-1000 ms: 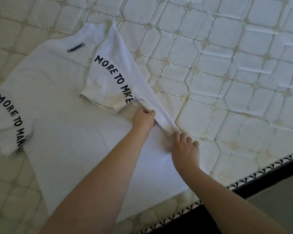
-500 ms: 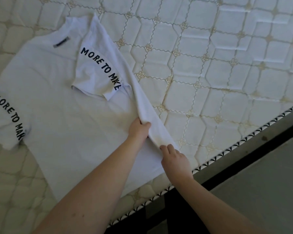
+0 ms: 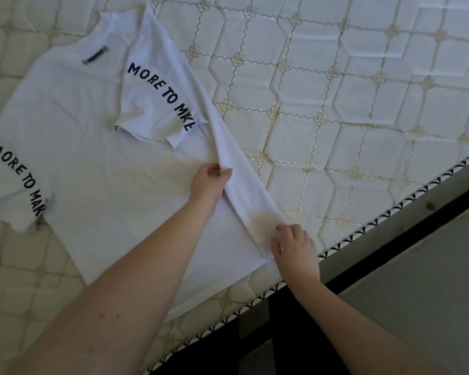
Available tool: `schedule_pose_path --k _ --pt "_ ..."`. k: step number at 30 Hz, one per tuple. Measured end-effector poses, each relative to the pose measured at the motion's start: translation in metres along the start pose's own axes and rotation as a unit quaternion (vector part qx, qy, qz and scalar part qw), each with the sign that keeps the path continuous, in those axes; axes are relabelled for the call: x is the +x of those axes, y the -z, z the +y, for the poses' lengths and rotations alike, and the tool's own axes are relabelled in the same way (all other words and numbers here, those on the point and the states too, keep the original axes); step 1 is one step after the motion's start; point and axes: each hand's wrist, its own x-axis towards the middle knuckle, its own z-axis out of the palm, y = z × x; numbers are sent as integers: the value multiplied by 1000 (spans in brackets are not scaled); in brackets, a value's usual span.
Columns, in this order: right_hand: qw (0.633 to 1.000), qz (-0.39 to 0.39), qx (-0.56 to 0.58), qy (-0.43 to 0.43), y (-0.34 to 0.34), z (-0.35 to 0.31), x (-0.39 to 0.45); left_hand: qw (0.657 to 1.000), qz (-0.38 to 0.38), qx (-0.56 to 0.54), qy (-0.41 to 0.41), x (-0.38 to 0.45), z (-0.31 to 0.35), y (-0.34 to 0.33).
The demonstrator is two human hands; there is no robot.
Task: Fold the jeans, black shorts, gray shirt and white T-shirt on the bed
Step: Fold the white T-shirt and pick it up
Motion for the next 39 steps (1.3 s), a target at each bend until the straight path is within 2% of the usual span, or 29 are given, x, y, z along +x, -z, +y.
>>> schedule_pose_path --k 2,4,6,8,10,14,16,19,21,23,30,33,35,37,39 --pt "999 14 15 -46 6 7 9 993 45 95 -45 5 8 3" --pt "998 10 12 -55 12 10 22 971 127 176 -99 9 19 7" --pt "1000 12 16 -11 18 2 37 969 190 128 -90 21 30 13" --pt "998 10 26 51 22 -13 53 973 229 -19 8 40 45 23" --pt "994 1 35 104 25 -35 71 957 228 -143 106 55 56 35" --pt "979 -21 74 187 27 -80 105 947 291 -96 94 74 74 62" --pt "973 -24 96 208 28 -97 119 960 249 -81 101 88 81 80" --pt "972 -30 142 186 26 -111 134 978 158 -110 81 103 89 104" --pt "972 -48 174 150 22 -113 139 974 190 -108 50 106 94 113" --pt "973 -63 181 131 20 -111 142 971 235 -46 -13 110 100 123" --pt "977 -56 153 140 17 -108 143 955 265 -6 -131 117 99 182" --pt "981 -35 124 147 17 -110 146 956 257 61 -126 121 85 188" --pt "983 -11 102 152 17 -115 149 957 270 76 -70 121 77 183" --pt "984 10 101 147 20 -123 153 939 315 115 -73 118 76 180" --pt "984 25 103 145 23 -131 160 910 319 206 -166 117 81 178"
